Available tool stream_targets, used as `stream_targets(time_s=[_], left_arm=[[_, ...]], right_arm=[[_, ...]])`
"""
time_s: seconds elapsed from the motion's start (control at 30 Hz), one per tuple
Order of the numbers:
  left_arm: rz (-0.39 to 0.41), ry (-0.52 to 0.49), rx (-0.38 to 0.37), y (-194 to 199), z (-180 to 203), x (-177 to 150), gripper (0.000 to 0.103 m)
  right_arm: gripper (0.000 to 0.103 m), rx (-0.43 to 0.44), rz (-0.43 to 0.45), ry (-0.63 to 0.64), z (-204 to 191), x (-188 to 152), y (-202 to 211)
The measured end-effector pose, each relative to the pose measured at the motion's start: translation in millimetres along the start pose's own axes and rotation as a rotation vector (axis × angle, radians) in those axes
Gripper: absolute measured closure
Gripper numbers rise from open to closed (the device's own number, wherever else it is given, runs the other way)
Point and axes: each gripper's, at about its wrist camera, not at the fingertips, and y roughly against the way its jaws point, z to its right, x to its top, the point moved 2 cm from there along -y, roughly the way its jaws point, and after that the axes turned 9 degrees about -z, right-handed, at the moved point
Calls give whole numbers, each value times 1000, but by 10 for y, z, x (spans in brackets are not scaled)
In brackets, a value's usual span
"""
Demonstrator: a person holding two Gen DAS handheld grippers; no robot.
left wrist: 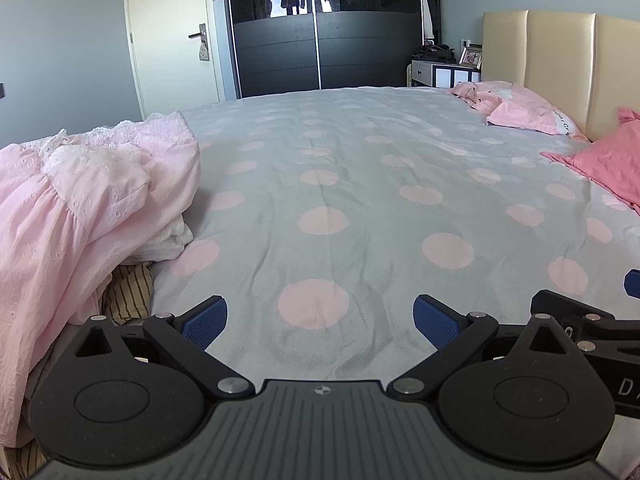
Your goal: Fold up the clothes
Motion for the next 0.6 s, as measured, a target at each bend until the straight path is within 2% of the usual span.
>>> stream_targets(time_s=[0.17,0.3,0.37,0.43,0.47,0.6], left_arm=[[1,-19,-5,2,-50,-27,3],[-11,-31,32,-26,-219,-51,8],[-30,-23,61,-56,-378,-44,15],[-58,-10,73,-94,-563,-16,28],[-70,-3,83,-108,-658,-1,29],[-65,-20,193,-117,-1020,36,33]], right_arm=[[1,-4,3,15,-28,3,-1],[1,-8,-4,35,-51,3,-20],[1,-12,-18,43,-60,5,-55],[1,-11,-30,43,-75,14,-92],[1,-8,-35,42,-84,22,-105],[1,10,-47,47,-142,65,-175]])
